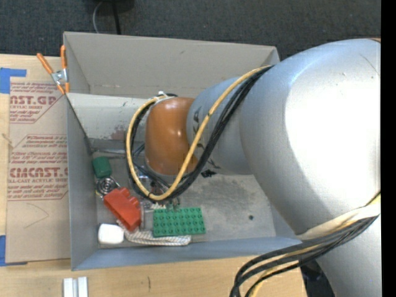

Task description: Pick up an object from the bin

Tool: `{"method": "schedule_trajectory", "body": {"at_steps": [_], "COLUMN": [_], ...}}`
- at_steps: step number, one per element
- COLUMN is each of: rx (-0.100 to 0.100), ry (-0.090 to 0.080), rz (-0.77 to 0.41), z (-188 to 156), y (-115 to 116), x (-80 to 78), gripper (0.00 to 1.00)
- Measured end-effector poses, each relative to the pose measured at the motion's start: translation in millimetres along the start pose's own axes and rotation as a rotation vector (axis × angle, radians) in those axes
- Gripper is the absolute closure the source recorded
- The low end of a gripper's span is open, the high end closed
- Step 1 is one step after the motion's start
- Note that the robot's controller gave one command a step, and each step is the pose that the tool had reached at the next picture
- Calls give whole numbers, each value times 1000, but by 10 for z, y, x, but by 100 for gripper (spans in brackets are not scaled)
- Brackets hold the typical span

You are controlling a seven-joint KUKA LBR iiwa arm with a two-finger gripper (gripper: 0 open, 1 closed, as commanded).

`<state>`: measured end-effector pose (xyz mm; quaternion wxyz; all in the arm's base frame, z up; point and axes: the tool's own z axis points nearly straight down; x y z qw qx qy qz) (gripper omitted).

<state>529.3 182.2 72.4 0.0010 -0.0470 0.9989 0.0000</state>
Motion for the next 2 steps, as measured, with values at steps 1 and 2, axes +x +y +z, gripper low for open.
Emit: {"method": "schedule_trajectory", "body": {"at_steps": [1, 2], "rx": [-1, 3], "ry": [-4, 2], "rz": [10, 218], "z": [2, 31], "y": [269, 392], "x": [-96, 394], "gripper": [0, 100]}}
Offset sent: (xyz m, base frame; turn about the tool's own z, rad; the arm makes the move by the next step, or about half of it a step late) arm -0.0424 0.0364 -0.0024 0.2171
